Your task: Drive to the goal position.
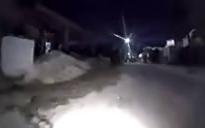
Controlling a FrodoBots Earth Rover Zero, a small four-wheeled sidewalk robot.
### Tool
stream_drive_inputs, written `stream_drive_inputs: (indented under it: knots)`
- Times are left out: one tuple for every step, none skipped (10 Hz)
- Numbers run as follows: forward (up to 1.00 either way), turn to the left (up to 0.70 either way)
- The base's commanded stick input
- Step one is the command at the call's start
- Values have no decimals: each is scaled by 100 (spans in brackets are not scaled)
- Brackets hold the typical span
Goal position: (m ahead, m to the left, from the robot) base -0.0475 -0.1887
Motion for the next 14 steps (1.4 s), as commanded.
stream_drive_inputs:
  knots:
    - [-97, 5]
    - [-97, 5]
    - [-97, 5]
    - [-97, 5]
    - [-97, 5]
    - [-97, 5]
    - [-97, 5]
    - [-97, 5]
    - [-97, 5]
    - [-97, 5]
    - [-96, 5]
    - [-95, 5]
    - [-95, 5]
    - [-95, 5]
